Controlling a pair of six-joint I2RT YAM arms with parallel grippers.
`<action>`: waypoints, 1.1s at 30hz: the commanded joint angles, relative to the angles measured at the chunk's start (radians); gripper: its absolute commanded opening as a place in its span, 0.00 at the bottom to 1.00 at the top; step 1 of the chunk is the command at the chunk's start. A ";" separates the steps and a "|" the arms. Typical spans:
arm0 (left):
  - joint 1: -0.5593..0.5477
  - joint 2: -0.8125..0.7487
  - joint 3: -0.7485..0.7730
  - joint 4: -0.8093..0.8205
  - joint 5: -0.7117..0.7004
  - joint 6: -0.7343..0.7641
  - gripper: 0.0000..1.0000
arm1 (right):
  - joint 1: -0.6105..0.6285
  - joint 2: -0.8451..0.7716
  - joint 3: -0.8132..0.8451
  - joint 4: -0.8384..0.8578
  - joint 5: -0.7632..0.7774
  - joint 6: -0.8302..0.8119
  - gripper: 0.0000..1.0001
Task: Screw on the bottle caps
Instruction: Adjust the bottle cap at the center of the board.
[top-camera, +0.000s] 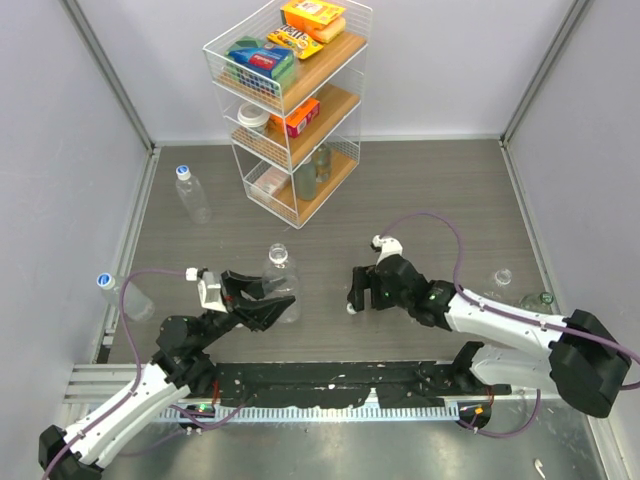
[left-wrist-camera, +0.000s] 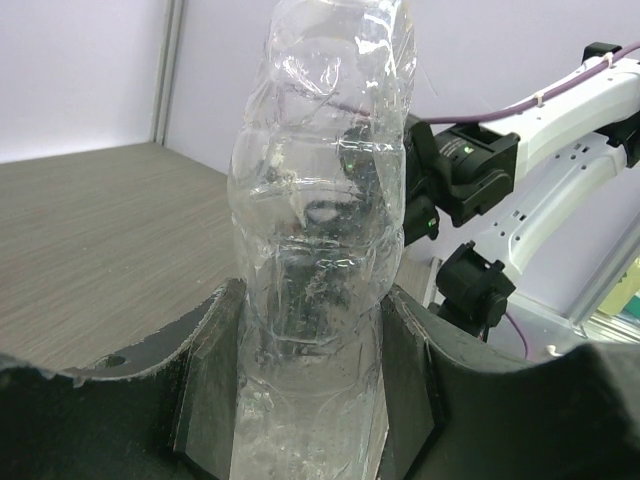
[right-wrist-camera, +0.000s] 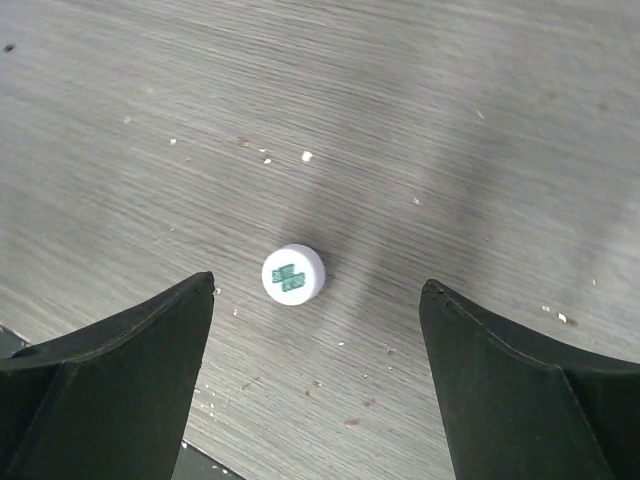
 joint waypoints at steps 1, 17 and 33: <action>0.004 -0.007 -0.067 0.038 -0.010 -0.024 0.09 | 0.041 0.031 0.087 -0.027 -0.037 -0.228 0.88; 0.004 -0.026 -0.058 -0.003 -0.018 -0.015 0.11 | 0.187 0.324 0.263 -0.107 0.127 -0.212 0.68; 0.003 -0.038 -0.072 -0.004 -0.041 -0.017 0.10 | 0.198 0.428 0.331 -0.226 0.173 -0.124 0.49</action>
